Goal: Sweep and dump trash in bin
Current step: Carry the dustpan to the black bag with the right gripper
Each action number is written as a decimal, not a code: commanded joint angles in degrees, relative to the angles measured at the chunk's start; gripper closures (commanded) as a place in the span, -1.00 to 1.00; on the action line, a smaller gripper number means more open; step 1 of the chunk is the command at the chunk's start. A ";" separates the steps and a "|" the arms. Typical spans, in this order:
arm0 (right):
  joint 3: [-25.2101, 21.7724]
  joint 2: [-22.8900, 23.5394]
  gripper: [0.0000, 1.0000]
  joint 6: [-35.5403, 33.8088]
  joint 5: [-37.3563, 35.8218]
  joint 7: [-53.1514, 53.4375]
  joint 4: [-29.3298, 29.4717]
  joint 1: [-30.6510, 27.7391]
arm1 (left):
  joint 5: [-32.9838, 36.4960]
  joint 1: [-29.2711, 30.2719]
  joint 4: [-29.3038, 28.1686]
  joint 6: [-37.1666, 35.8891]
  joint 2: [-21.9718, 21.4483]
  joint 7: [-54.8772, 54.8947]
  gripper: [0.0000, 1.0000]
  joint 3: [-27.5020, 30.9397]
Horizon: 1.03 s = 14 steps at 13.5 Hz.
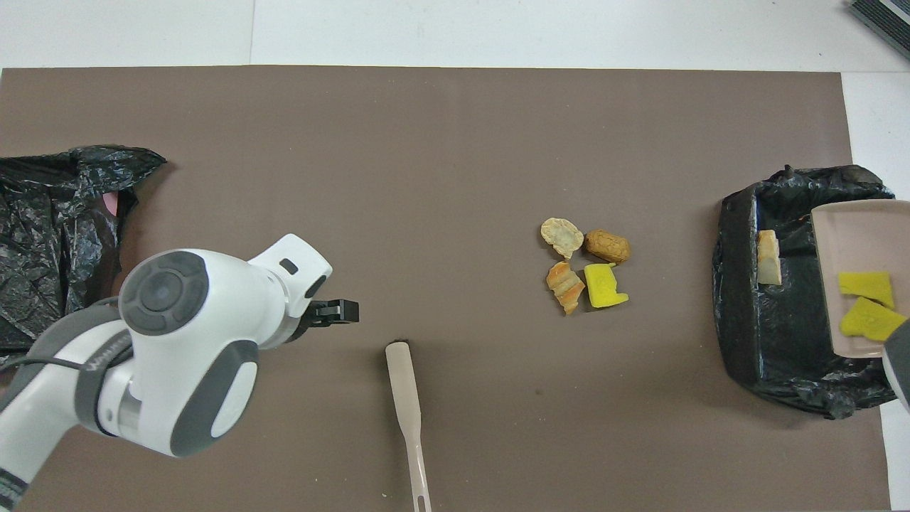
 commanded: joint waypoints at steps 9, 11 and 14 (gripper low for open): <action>1.43 -6.36 1.00 1.53 -11.73 5.96 -8.10 4.65 | 1.92 19.27 29.23 -29.89 6.19 21.48 -1.00 -0.28; 1.78 -6.88 1.00 2.15 -13.86 0.33 -8.62 6.05 | 1.83 19.54 28.91 -30.89 5.32 21.74 -1.00 -0.28; 1.60 -6.36 1.00 3.99 -12.72 -6.98 -7.31 5.71 | 4.18 19.11 26.18 -29.84 3.56 21.92 -1.00 -0.20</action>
